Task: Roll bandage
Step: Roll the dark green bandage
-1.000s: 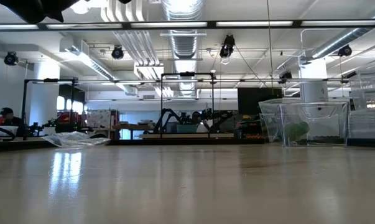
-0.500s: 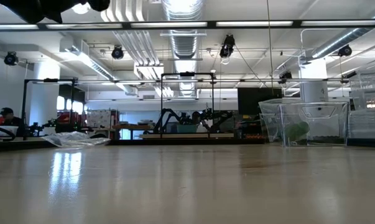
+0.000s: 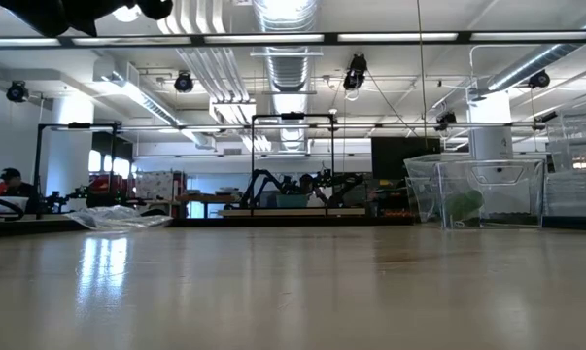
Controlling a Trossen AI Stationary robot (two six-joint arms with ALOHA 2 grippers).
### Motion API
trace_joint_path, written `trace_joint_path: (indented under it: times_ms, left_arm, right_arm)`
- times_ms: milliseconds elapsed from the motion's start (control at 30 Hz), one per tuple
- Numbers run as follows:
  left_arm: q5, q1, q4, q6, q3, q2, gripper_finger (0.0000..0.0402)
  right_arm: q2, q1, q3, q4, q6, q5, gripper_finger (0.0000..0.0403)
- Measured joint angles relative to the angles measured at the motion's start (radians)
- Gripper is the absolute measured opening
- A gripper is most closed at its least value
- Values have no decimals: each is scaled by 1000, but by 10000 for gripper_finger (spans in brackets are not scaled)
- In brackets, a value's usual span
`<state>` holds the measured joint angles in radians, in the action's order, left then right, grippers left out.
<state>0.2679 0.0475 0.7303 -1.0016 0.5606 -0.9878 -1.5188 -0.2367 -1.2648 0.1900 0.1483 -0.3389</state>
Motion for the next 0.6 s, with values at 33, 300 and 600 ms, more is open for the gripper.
trace_joint_path:
  times_ms: [33, 300, 600]
  left_arm:
    - [0, 0, 0, 10, 0, 0, 9]
    - [0, 0, 0, 121, 0, 0, 9]
    - [1, 0, 0, 221, 0, 0, 9]
  right_arm:
    - [0, 0, 0, -4, -3, 0, 58]
    - [0, -3, 0, -11, -34, 2, 97]
    - [0, -3, -5, -27, -111, -1, 123]
